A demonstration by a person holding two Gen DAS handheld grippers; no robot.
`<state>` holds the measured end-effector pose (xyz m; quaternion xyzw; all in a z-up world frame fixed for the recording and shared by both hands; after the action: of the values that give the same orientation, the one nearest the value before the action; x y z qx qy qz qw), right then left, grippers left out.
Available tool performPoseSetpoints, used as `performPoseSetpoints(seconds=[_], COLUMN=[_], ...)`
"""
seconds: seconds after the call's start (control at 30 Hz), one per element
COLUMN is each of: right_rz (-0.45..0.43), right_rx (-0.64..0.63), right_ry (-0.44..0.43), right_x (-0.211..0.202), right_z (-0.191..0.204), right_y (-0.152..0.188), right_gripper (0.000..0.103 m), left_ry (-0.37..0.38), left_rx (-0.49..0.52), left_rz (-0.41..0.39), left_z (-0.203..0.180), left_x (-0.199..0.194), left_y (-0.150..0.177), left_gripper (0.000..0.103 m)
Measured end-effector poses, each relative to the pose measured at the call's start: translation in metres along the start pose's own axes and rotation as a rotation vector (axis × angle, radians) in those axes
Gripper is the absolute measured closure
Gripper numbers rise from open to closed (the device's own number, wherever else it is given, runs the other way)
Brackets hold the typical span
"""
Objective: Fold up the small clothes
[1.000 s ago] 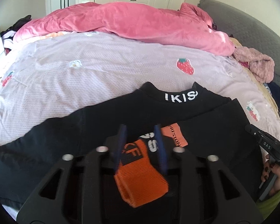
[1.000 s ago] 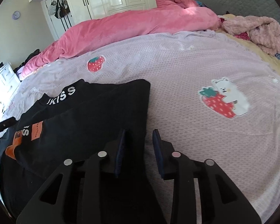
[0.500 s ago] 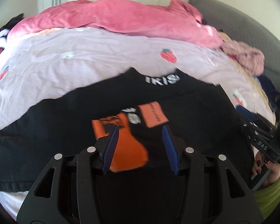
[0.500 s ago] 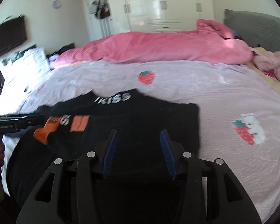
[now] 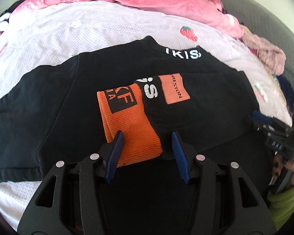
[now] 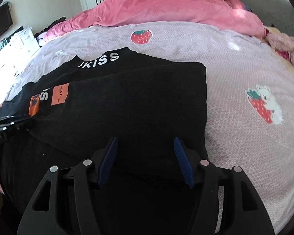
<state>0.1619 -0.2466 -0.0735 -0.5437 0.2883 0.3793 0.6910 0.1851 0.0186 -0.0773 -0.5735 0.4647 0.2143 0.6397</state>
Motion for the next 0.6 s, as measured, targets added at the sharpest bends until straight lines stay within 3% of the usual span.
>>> performPoseSetpoints(seconds=[0.03, 0.23, 0.33, 0.43, 0.6], right_rz=[-0.002, -0.010, -0.010, -0.015, -0.042], right_rx=[-0.006, 0.027, 0.047, 0.038, 0.033], right_ry=[0.002, -0.048, -0.063, -0.068, -0.091], right_x=[0.000, -0.006, -0.008, -0.011, -0.018], right_z=[0.001, 0.001, 0.002, 0.005, 0.012], right_y=[0.001, -0.001, -0.003, -0.003, -0.005], right_gripper=[0.040, 0.032, 0.031, 0.029, 0.022], left_ry=[-0.005, -0.084, -0.088, -0.110, -0.093], left_rx=[-0.001, -0.001, -0.016, -0.009, -0.066], left_rz=[-0.006, -0.041, -0.066, -0.077, -0.135], left_z=[-0.001, 0.000, 0.000, 0.000, 0.008], left_x=[-0.003, -0.020, -0.027, -0.032, -0.047], left_y=[-0.002, -0.007, -0.009, -0.010, -0.011], left_gripper=[0.060, 0.035, 0.015, 0.009, 0.009])
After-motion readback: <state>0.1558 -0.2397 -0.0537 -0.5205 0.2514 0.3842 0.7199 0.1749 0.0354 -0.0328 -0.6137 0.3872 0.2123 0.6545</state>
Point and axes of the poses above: each gripper's, at about its wrist camera, not at the fingertips, and x roughly the way its jaws point, z to its left, y to its underside, the point moved 6 cm from there along x, roughly the way its jaws point, and after that the axes turned 14 degrees about x, right-handed, at the moved point
